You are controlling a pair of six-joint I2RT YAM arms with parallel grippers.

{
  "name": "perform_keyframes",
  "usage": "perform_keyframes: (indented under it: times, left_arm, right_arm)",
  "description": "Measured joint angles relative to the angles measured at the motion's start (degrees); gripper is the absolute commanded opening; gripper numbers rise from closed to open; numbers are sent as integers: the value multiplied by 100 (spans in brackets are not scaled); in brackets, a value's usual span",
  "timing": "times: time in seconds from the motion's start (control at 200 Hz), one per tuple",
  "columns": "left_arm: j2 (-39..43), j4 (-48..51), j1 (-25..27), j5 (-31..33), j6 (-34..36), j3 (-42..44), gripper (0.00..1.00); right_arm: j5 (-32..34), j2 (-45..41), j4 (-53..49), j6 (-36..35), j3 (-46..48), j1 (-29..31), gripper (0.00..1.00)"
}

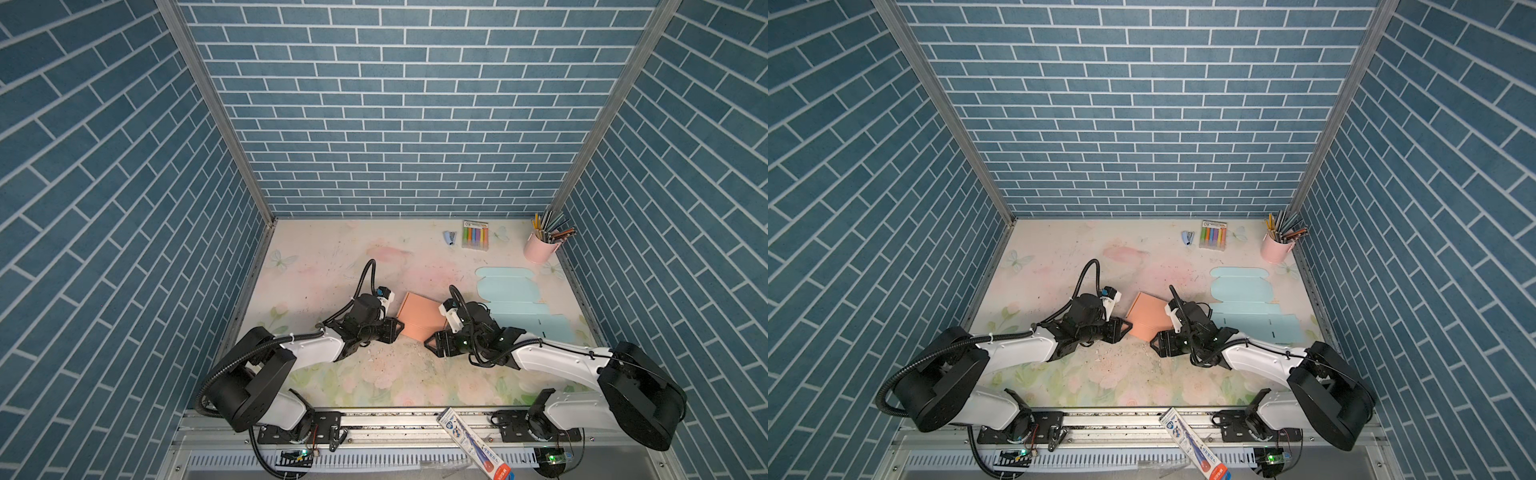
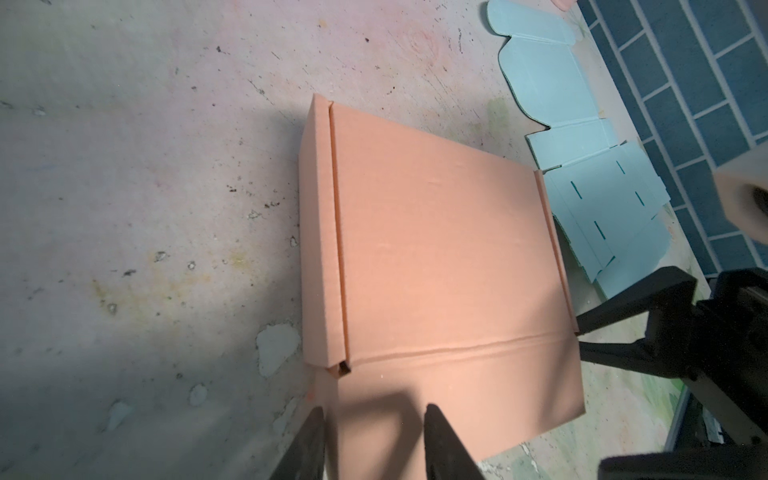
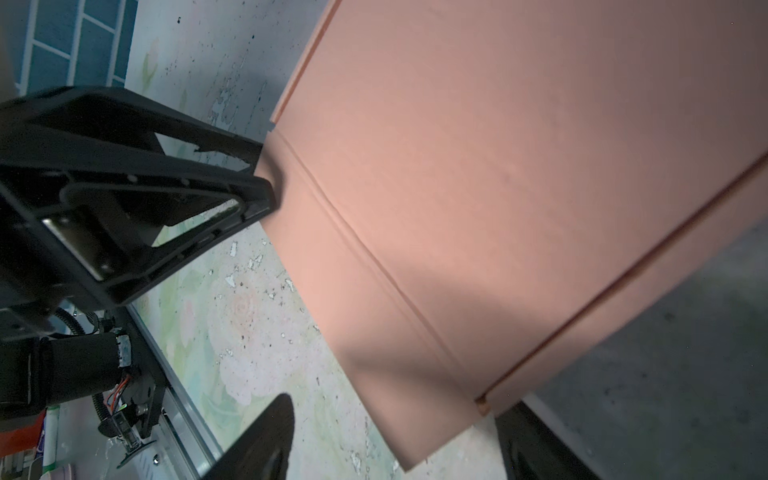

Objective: Fold the paper box

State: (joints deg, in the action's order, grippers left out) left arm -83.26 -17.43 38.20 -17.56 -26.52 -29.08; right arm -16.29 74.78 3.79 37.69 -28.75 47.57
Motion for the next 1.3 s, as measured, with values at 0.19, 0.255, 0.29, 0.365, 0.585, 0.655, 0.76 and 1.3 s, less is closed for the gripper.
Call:
perform_keyframes:
  times: [0.19, 0.255, 0.29, 0.365, 0.585, 0.655, 0.76, 1.3]
  left_arm:
    - [81, 42, 101, 50, -7, 13, 40]
    - [151, 42, 149, 68, -24, 42, 39]
    - [192, 42, 168, 79, -35, 66, 39]
    - [249, 42, 201, 101, -70, 109, 39]
    - [258, 37, 232, 149, -101, 179, 38]
    - [201, 24, 236, 168, -107, 179, 37]
    - [101, 2, 243, 199, -109, 179, 35]
    - [-177, -52, 273, 343, -101, 177, 33]
  right_arm:
    - [4, -26, -44, 0, 0, 7, 77]
    - [22, -52, -61, 0, 0, 15, 77]
    - [26, -63, -74, 0, 0, 15, 77]
    - [48, -81, -90, 0, 0, 17, 77]
    - [160, -114, -219, -2, 0, 17, 77]
    - [212, -140, -249, -4, 0, 17, 77]
    - [264, -151, -251, -7, 0, 17, 76]
    - [323, -151, -247, -20, 33, 17, 75]
